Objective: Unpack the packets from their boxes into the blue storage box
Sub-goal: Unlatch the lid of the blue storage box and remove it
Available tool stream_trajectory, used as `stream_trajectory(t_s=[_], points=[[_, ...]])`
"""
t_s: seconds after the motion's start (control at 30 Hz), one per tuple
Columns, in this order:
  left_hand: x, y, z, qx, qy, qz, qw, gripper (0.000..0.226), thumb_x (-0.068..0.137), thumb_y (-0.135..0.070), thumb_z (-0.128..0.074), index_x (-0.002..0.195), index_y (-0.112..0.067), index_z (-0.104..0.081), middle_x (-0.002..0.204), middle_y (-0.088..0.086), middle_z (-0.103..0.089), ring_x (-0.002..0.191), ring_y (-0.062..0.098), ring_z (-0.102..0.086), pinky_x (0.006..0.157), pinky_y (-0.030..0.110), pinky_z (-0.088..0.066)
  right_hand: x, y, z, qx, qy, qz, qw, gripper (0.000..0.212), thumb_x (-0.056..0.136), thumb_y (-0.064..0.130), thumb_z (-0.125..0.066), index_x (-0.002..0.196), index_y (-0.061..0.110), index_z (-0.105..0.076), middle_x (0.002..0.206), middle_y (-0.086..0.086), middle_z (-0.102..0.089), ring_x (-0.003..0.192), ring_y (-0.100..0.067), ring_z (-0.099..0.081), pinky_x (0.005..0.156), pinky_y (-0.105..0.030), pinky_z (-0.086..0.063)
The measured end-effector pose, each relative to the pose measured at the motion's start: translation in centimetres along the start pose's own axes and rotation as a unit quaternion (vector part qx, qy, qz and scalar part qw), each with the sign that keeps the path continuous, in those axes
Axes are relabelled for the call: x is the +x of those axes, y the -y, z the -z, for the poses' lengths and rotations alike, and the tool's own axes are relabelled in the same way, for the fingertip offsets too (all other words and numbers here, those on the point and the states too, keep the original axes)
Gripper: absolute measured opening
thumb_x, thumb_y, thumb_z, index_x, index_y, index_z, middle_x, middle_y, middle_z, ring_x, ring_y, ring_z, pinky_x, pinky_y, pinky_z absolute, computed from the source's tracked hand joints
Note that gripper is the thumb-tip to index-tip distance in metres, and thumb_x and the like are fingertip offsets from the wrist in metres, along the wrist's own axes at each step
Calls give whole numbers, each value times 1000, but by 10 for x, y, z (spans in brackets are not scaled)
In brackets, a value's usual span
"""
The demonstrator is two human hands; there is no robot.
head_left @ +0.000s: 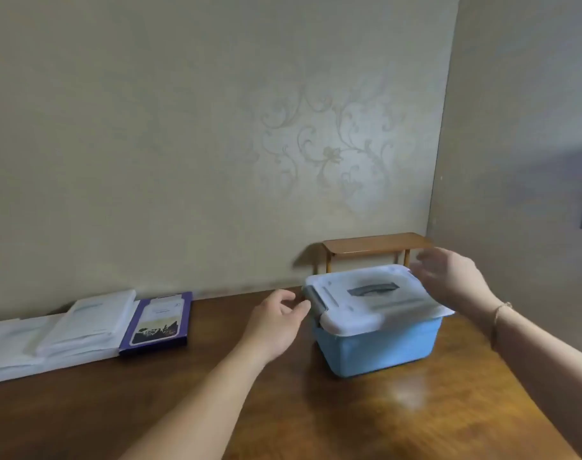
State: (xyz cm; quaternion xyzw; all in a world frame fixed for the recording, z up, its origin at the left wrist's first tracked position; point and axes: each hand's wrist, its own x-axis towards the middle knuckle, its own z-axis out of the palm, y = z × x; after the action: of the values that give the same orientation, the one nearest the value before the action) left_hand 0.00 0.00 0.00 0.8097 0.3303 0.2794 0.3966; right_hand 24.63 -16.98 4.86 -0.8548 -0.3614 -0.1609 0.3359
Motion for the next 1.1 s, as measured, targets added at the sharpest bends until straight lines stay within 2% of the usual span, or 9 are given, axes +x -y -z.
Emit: stream_trajectory(t_s=[0.13,0.23,0.4,0.5,0.6,0.73,0.83,0.97,1.1], points=[[10,-10,-19,-146,9,111,983,37,91,-45,-59,118,-20,-58,103,8,-65,70,23,-69,56,29,-56,4,-27,5,30,118,-139,983,41,92,37,-57,94,-2,-70,85,-17,-71,75,-29,-62,59,-29,-41],[19,-14,-31,-212,5,136,968,29,90,-37,-65,106,-12,-63,81,11,-67,51,21,-64,54,29,-53,0,-31,0,60,114,-147,981,32,92,27,-58,90,-1,-73,78,-16,-71,67,-25,-58,57,-28,-45],[8,-12,-18,-145,28,102,984,18,81,-25,-67,73,-9,-63,52,1,-58,44,18,-56,44,24,-41,-26,-28,13,43,96,-116,988,19,87,27,-65,78,12,-72,76,-4,-70,65,-12,-59,48,-19,-40],[-14,-2,6,-105,51,103,988,26,72,-34,-65,74,-9,-62,51,-1,-53,41,17,-49,39,21,-34,-58,-24,26,80,92,-95,988,17,83,31,-71,72,18,-68,67,3,-69,49,-9,-61,38,-17,-40],[-39,10,23,-58,42,95,993,32,79,-44,-67,88,-13,-67,59,-9,-63,48,7,-54,40,20,-35,-87,-13,35,124,124,-92,980,8,83,33,-71,81,25,-71,70,8,-71,53,-9,-66,38,-15,-43],[-54,17,27,22,-16,67,997,36,84,-50,-62,103,-21,-65,93,-5,-69,83,10,-62,57,24,-40,-101,2,36,60,139,-58,987,14,89,31,-66,88,24,-78,70,16,-67,64,-1,-62,40,-6,-38],[-58,14,27,25,-29,55,998,27,86,-46,-60,89,-20,-67,82,-5,-67,77,11,-60,60,28,-39,-102,9,37,31,150,-55,987,18,90,30,-64,85,22,-79,70,9,-71,63,-7,-64,43,-14,-44],[-59,13,27,18,-29,57,998,31,86,-42,-58,80,-13,-64,65,-4,-56,64,13,-51,58,32,-34,-103,8,38,29,151,-48,987,25,92,28,-61,78,18,-80,72,-1,-74,69,-20,-69,61,-35,-57],[-58,11,27,33,-8,48,998,30,88,-36,-55,66,-17,-46,50,-11,-35,46,6,-31,53,30,-23,-102,8,38,36,155,-37,987,27,91,24,-59,76,14,-79,69,-7,-73,67,-27,-68,56,-36,-54]])
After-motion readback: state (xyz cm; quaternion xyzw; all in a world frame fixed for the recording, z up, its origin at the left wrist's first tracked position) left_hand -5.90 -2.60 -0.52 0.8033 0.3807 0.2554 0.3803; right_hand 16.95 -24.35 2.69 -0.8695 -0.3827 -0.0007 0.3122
